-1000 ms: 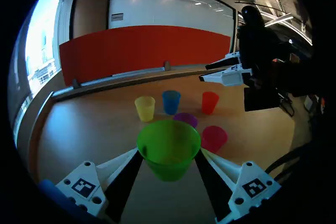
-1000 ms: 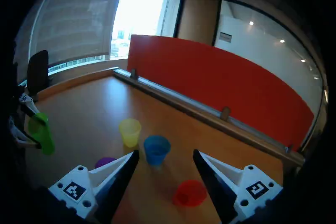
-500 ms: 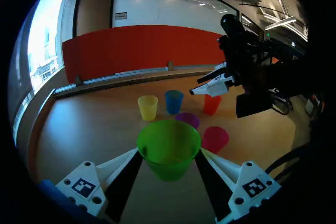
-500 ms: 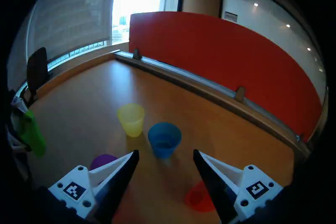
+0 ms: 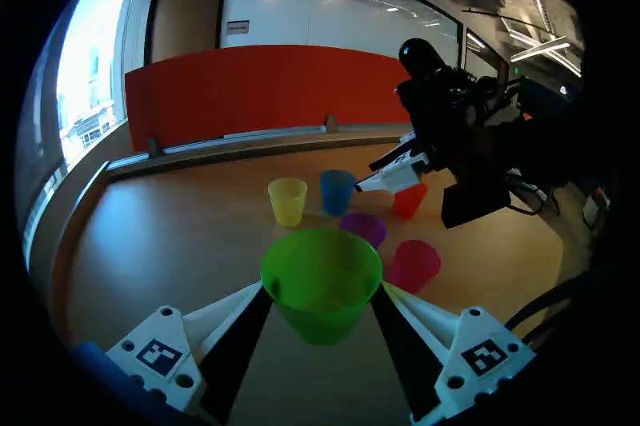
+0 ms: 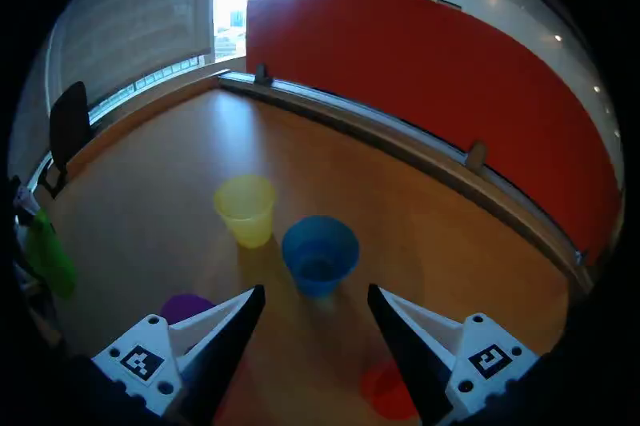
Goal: Pour water
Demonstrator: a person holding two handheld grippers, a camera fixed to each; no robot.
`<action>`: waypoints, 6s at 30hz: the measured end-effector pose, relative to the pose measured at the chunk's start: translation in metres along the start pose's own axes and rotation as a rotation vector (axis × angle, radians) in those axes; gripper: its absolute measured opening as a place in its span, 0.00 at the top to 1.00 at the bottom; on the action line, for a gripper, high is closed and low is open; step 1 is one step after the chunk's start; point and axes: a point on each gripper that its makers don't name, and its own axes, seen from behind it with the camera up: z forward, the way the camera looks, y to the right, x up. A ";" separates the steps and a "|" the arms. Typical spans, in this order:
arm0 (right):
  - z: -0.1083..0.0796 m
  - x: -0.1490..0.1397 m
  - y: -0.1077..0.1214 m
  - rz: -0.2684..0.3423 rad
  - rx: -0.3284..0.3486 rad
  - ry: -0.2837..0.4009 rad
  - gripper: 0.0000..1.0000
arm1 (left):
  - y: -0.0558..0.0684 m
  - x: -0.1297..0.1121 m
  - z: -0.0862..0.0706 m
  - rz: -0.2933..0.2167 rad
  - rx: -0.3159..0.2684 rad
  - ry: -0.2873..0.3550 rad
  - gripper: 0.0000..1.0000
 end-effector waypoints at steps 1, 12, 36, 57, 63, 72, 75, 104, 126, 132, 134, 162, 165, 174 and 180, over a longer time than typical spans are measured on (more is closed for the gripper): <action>0.001 -0.001 0.000 -0.001 -0.001 -0.008 0.00 | 0.000 0.000 0.001 -0.001 0.000 0.000 0.15; 0.020 -0.007 0.000 0.011 0.006 -0.094 0.00 | -0.004 -0.004 0.005 -0.007 -0.001 -0.008 0.15; 0.057 -0.004 0.003 0.047 0.011 -0.153 0.00 | -0.002 -0.005 0.011 0.001 -0.009 -0.017 0.15; 0.066 0.001 0.002 0.045 0.019 -0.138 0.09 | 0.000 -0.003 0.014 0.008 -0.014 -0.018 0.15; 0.068 0.002 0.002 0.046 0.015 -0.118 0.11 | -0.001 -0.004 0.013 0.008 -0.012 -0.020 0.15; 0.064 0.001 0.000 0.059 0.026 -0.079 0.11 | -0.002 -0.003 0.012 0.011 -0.009 -0.019 0.15; 0.060 0.004 0.000 0.057 0.030 -0.056 0.11 | -0.002 0.000 0.012 0.015 -0.010 -0.015 0.15; -0.092 0.096 -0.001 0.048 0.004 0.395 0.11 | 0.013 0.041 0.005 0.096 -0.041 0.037 0.15; -0.211 0.098 0.009 0.058 -0.091 0.603 0.12 | 0.031 0.075 -0.005 0.114 -0.080 0.097 0.15; -0.240 0.091 0.007 0.054 -0.121 0.636 0.12 | 0.041 0.080 -0.009 0.132 -0.097 0.105 0.15; -0.250 0.088 0.006 0.061 -0.126 0.650 0.12 | 0.045 0.082 -0.010 0.134 -0.102 0.109 0.15; -0.318 0.036 -0.009 0.113 -0.169 0.661 0.11 | 0.080 0.107 -0.037 0.141 -0.146 0.179 0.16; -0.319 0.037 -0.014 0.100 -0.158 0.657 0.12 | 0.082 0.108 -0.038 0.142 -0.152 0.184 0.15; -0.314 0.044 -0.037 0.041 -0.111 0.635 0.11 | 0.092 0.112 -0.042 0.154 -0.172 0.194 0.15; -0.313 0.049 -0.047 -0.019 -0.086 0.624 0.11 | 0.097 0.114 -0.044 0.156 -0.182 0.199 0.15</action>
